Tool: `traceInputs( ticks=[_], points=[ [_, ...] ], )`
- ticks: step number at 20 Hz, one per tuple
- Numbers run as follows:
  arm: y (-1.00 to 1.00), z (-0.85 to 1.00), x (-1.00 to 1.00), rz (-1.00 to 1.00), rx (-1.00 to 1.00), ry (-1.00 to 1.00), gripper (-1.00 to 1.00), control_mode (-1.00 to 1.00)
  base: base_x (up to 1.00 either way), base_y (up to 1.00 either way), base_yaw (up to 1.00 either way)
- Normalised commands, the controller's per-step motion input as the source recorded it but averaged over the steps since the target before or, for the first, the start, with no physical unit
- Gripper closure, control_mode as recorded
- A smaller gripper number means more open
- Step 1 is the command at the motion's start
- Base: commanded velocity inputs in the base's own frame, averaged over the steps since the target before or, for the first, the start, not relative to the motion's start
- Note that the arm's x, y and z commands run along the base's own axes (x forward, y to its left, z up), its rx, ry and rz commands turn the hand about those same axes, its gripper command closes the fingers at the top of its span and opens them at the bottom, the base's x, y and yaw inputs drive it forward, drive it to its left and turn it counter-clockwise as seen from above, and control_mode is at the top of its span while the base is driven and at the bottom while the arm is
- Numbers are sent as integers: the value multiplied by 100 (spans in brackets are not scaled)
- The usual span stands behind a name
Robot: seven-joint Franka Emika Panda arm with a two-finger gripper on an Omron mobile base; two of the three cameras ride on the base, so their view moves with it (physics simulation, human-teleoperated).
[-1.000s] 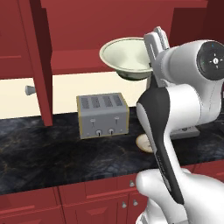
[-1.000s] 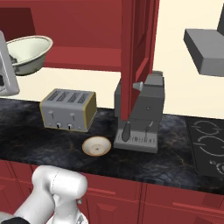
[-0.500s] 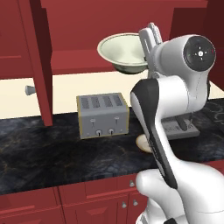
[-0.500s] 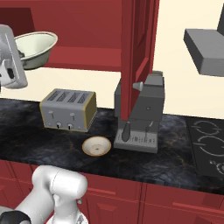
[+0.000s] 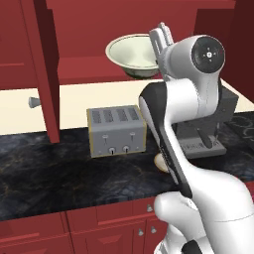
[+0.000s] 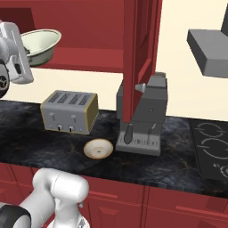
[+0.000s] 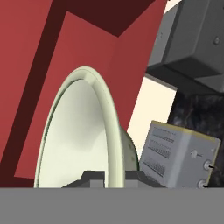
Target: Pick up the bowls on the counter and stack them on top of one another in the open cabinet. Place the smaller bowl on top of the larger bowl.
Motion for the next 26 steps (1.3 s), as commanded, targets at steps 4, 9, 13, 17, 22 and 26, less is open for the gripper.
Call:
traceInputs(
  ticks=[4, 9, 13, 17, 22, 26],
  points=[
    [8, 0, 37, 0, 0, 0, 100, -100, 0, 0, 0],
    [9, 0, 37, 0, 0, 0, 100, -100, 0, 0, 0],
    [9, -2, 38, 0, 0, 0, 100, -100, 0, 0, 0],
    [9, -1, 37, 0, 0, 0, 100, -100, 0, 0, 0],
    [12, -5, 38, 0, 0, 0, 100, -100, 0, 0, 0],
    [7, -13, 40, 0, 0, 4, 100, -100, 0, 0, 0]
  ],
)
